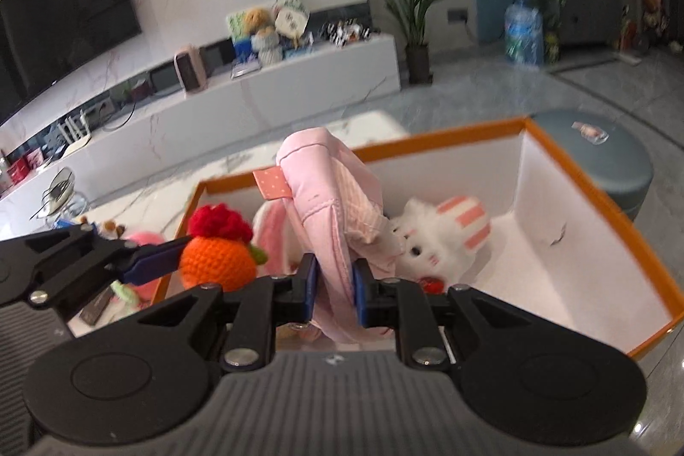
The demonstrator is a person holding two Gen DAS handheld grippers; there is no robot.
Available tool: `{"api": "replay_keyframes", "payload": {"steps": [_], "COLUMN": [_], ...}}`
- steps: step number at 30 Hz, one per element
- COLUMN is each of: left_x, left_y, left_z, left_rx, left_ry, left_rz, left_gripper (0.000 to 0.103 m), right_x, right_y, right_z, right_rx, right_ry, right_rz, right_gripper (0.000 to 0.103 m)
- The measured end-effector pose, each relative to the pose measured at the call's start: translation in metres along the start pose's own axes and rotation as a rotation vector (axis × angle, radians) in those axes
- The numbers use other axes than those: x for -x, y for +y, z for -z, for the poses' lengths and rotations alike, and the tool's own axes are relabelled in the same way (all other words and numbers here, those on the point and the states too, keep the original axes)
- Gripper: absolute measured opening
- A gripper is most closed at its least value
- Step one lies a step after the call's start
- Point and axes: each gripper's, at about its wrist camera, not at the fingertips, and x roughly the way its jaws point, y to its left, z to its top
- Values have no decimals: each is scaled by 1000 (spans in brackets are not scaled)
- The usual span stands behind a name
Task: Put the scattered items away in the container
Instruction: 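Lift the orange ball and pink bag and carry both over the box, then lower the orange ball and pink bag into the box and open both tools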
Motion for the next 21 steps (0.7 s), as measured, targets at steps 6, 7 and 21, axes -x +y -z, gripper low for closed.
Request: {"api": "replay_keyframes", "payload": {"steps": [6, 7, 21], "left_x": [-8, -9, -13], "left_y": [-1, -2, 4], "left_z": [5, 6, 4], "left_rx": [-5, -6, 29], "left_ry": [47, 52, 95], "left_rz": [9, 10, -4], "left_gripper": [48, 48, 50], "right_x": [-10, -11, -6], "right_y": [-1, -1, -7], "right_z": [5, 5, 10], "right_rx": [-37, -40, -69], "right_ry": [82, 94, 139], "right_rz": [-30, -35, -44], "right_gripper": [20, 20, 21]}}
